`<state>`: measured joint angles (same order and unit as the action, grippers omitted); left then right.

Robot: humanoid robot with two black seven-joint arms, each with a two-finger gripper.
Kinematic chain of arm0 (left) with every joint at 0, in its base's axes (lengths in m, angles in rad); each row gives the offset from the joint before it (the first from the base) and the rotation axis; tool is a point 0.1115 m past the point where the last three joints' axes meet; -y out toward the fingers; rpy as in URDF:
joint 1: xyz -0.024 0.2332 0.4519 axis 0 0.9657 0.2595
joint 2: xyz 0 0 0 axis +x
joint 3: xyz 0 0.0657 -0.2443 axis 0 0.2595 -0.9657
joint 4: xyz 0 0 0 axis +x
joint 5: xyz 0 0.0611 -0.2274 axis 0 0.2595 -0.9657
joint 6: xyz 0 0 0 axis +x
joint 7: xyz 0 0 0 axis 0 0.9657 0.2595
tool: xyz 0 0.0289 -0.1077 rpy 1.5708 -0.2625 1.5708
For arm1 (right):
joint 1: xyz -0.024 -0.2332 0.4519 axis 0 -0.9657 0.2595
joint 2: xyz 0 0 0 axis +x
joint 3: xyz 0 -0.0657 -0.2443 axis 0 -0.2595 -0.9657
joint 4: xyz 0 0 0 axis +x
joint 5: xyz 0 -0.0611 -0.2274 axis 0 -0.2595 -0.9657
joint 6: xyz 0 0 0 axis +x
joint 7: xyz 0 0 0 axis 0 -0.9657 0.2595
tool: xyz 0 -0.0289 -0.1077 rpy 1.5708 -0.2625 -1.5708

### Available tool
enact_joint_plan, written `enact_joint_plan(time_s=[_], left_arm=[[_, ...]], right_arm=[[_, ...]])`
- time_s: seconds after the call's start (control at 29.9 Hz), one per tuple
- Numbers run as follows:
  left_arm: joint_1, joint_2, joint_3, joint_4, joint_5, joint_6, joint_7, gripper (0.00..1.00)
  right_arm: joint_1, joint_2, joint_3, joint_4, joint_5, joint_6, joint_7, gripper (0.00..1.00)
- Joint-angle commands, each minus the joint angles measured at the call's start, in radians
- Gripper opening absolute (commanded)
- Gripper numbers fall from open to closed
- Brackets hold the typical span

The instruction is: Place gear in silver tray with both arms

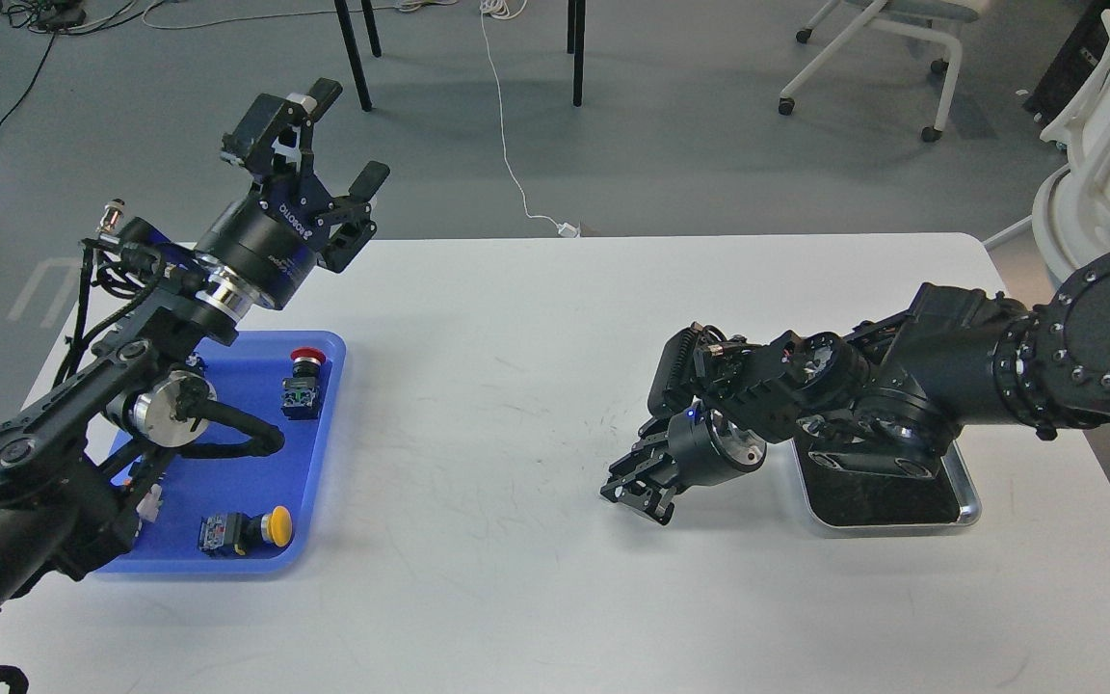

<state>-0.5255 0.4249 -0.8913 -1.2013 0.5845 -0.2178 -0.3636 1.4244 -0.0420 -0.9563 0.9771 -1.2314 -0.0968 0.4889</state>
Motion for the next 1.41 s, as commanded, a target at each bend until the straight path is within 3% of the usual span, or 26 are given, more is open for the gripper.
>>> enact_joint_plan(time_s=[0.0,0.17,0.4,0.57,0.77,1.14,1.37], left_arm=[[0.001,0.002,0.0,-0.003,0.0,0.0,0.0,0.98],[-0.001,0.0,0.0,-0.003,0.0,0.0,0.002,0.98],[-0.005,-0.011,0.002,-0.003,0.0,0.0,0.002,0.98],[-0.008,-0.026,0.005,-0.003,0.005,0.0,0.002,0.98],[-0.008,-0.035,0.008,-0.003,0.006,-0.002,0.002,0.98],[-0.008,-0.038,0.009,-0.029,0.006,0.002,0.002,0.98],[-0.007,-0.038,0.008,-0.029,0.008,0.002,0.008,0.98]], right_arm=[[0.008,-0.01,0.002,0.008,0.001,0.0,0.0,0.13],[0.079,-0.09,0.005,0.049,0.009,0.0,0.0,0.13],[0.201,-0.365,-0.001,0.195,-0.011,0.005,0.0,0.14],[0.197,-0.574,-0.016,0.226,-0.095,0.009,0.0,0.14],[0.116,-0.703,-0.064,0.218,-0.112,0.008,0.0,0.14],[-0.047,-0.693,0.024,0.135,-0.109,0.002,0.0,0.15],[-0.062,-0.67,0.027,0.135,-0.109,-0.003,0.0,0.21]])
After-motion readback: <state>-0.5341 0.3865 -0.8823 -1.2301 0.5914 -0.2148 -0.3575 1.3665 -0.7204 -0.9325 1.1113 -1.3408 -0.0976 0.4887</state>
